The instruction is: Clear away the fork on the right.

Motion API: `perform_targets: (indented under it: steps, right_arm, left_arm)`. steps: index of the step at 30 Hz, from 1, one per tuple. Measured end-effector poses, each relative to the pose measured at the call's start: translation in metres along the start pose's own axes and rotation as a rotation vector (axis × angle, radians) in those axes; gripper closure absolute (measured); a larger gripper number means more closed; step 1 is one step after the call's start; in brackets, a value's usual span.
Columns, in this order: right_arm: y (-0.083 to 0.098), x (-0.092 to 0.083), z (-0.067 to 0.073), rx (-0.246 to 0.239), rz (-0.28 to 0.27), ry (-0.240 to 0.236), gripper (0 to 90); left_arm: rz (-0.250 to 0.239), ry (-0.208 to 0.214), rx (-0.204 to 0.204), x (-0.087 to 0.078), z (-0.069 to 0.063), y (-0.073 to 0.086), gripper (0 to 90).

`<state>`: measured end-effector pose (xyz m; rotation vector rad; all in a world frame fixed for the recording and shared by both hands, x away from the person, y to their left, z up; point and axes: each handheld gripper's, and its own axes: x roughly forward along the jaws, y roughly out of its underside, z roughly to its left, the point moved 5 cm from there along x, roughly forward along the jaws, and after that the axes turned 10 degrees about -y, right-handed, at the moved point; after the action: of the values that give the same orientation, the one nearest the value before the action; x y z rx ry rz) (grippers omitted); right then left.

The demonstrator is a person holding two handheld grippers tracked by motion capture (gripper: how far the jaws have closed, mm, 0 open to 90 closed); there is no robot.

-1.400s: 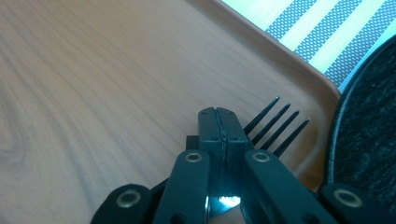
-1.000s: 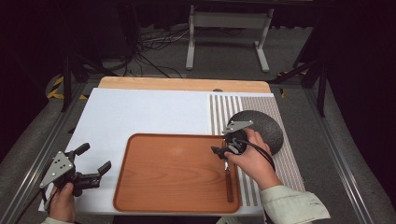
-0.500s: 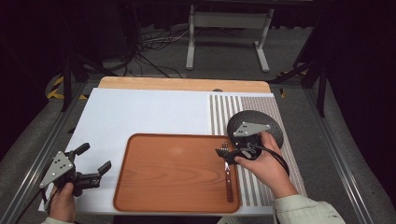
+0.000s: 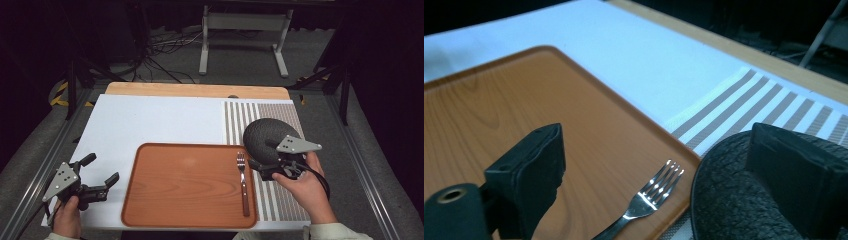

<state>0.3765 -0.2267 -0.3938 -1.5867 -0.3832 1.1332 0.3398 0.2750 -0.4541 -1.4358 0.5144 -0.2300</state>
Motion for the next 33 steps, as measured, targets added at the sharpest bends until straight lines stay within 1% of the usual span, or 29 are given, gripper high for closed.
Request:
perform_targets:
  steps: [1, 3, 4, 5, 7, 10, 12, 13, 14, 15, 20, 21, 22, 24, 28, 33]
  right_arm:
    - [0.002, -0.003, -0.001, 0.006, -0.015, 0.003, 9.1]
    - [0.006, -0.008, -0.003, 0.000, -0.057, 0.000, 8.0]
    - [0.009, -0.011, -0.004, -0.008, -0.079, 0.006, 6.4]
    - [0.012, -0.015, -0.005, -0.017, -0.094, 0.017, 5.5]
    - [0.015, -0.018, -0.006, -0.022, -0.116, 0.021, 5.5]
    - [0.025, -0.023, -0.009, -0.013, -0.145, 0.026, 4.8]
    - [0.032, -0.027, -0.011, -0.019, -0.167, 0.040, 4.8]
    - [0.036, -0.030, -0.013, -0.013, -0.182, 0.050, 4.8]
    - [0.036, -0.030, -0.013, -0.013, -0.182, 0.050, 4.8]
    - [0.044, -0.034, -0.016, 0.003, -0.203, 0.061, 4.8]
    - [0.061, -0.039, -0.024, 0.025, -0.208, 0.076, 4.8]
    - [0.061, -0.039, -0.024, 0.025, -0.208, 0.076, 4.8]
    - [0.068, -0.039, -0.027, 0.031, -0.200, 0.080, 4.8]
    - [0.069, -0.039, -0.028, 0.028, -0.199, 0.083, 4.8]
    - [0.078, -0.039, -0.031, 0.037, -0.198, 0.086, 4.9]
    - [0.085, -0.037, -0.034, 0.056, -0.169, 0.096, 5.0]
  left_arm:
    - [0.000, 0.000, 0.001, 0.000, 0.000, 0.000, 0.6]
    - [0.000, 0.001, 0.001, 0.000, 0.000, 0.000, 0.6]
    - [-0.001, 0.001, -0.001, 0.000, 0.000, 0.000, 0.6]
    - [-0.002, 0.000, -0.001, 0.000, 0.000, 0.000, 0.6]
    - [-0.002, -0.001, -0.002, 0.000, 0.000, 0.000, 0.6]
    - [-0.002, 0.000, -0.002, 0.000, 0.000, 0.000, 0.6]
    - [-0.002, -0.001, -0.002, 0.000, 0.000, 0.000, 0.6]
    - [-0.002, -0.001, -0.003, 0.000, 0.000, 0.000, 0.6]
    - [-0.003, -0.001, -0.004, 0.000, 0.000, 0.000, 0.6]
    - [-0.002, -0.001, -0.005, 0.000, 0.000, 0.000, 0.6]
    - [-0.004, -0.001, -0.005, 0.000, 0.000, 0.000, 0.6]
    - [-0.004, -0.001, -0.005, 0.000, 0.000, 0.000, 0.6]
    - [-0.005, -0.001, -0.006, 0.000, 0.000, 0.000, 0.6]
    - [-0.007, -0.001, -0.007, 0.000, 0.000, 0.000, 0.6]
    - [-0.013, 0.001, -0.009, 0.000, 0.000, -0.001, 0.6]
    - [-0.017, 0.003, -0.014, -0.001, 0.001, -0.001, 0.6]
